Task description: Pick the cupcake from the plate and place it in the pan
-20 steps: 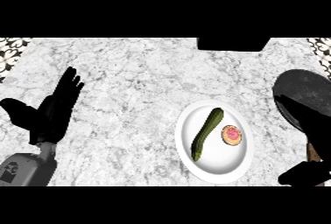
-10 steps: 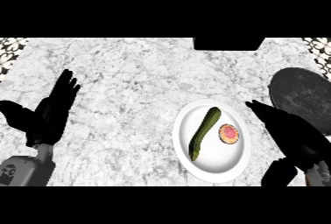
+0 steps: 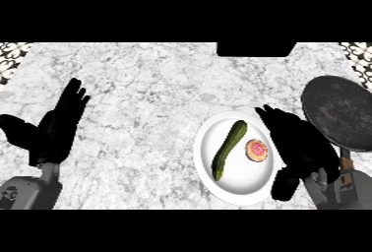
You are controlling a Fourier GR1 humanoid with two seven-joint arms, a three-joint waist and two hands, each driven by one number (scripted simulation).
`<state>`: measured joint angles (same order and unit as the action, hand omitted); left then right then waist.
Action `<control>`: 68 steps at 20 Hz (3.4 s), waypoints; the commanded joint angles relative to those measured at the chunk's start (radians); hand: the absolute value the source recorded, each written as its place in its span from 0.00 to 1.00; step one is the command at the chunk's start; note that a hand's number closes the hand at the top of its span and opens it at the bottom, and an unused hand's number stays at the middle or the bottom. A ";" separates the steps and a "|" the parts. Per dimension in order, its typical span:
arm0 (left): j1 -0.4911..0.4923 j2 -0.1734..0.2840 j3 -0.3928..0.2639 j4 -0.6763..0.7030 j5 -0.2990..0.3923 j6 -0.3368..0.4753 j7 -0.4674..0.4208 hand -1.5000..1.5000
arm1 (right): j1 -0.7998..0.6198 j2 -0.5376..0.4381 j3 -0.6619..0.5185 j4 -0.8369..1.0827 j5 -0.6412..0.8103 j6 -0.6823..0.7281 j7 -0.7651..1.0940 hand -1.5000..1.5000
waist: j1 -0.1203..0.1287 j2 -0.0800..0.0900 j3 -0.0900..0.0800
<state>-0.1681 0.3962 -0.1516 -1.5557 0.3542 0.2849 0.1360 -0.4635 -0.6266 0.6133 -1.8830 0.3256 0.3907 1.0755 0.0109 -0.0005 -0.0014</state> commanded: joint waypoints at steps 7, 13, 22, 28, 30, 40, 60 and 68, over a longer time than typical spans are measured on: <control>0.017 -0.011 0.033 -0.026 0.006 -0.035 0.010 0.50 | -0.088 0.172 0.035 0.216 0.072 0.079 0.154 0.00 | 0.006 0.000 0.000; -0.029 -0.001 0.050 0.009 -0.018 -0.045 0.047 0.50 | -0.082 0.183 0.005 0.273 0.123 0.097 0.117 0.00 | -0.008 0.001 0.001; 0.009 -0.036 0.079 -0.017 -0.049 -0.067 0.057 0.50 | -0.010 0.232 -0.064 0.394 0.233 0.110 -0.055 0.00 | -0.008 0.000 0.001; -0.019 -0.099 0.059 -0.037 -0.124 -0.026 0.093 0.50 | -0.018 0.334 -0.109 0.487 0.328 0.089 -0.115 0.00 | -0.008 0.001 0.002; -0.038 -0.069 0.116 0.021 -0.095 -0.102 0.068 0.50 | 0.032 0.280 -0.148 0.468 0.358 0.059 -0.207 0.00 | -0.011 0.001 0.001; 0.004 -0.104 0.160 -0.009 -0.118 -0.146 0.068 0.50 | 0.059 0.394 -0.145 0.595 0.483 0.032 -0.349 1.00 | -0.007 0.000 0.002; 0.004 -0.157 0.181 -0.024 -0.174 -0.161 0.079 0.50 | -0.164 0.605 -0.413 0.832 0.600 -0.216 -0.252 1.00 | 0.002 0.004 0.001; 0.006 -0.198 0.160 -0.013 -0.208 -0.122 0.072 0.50 | -0.254 0.511 -0.265 0.635 0.865 -0.253 -0.126 1.00 | -0.018 -0.005 0.000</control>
<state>-0.1645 0.2278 0.0177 -1.5861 0.1661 0.1367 0.2291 -0.6804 -0.1076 0.2888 -1.1702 1.0839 0.1550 0.8769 0.0011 -0.0031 -0.0009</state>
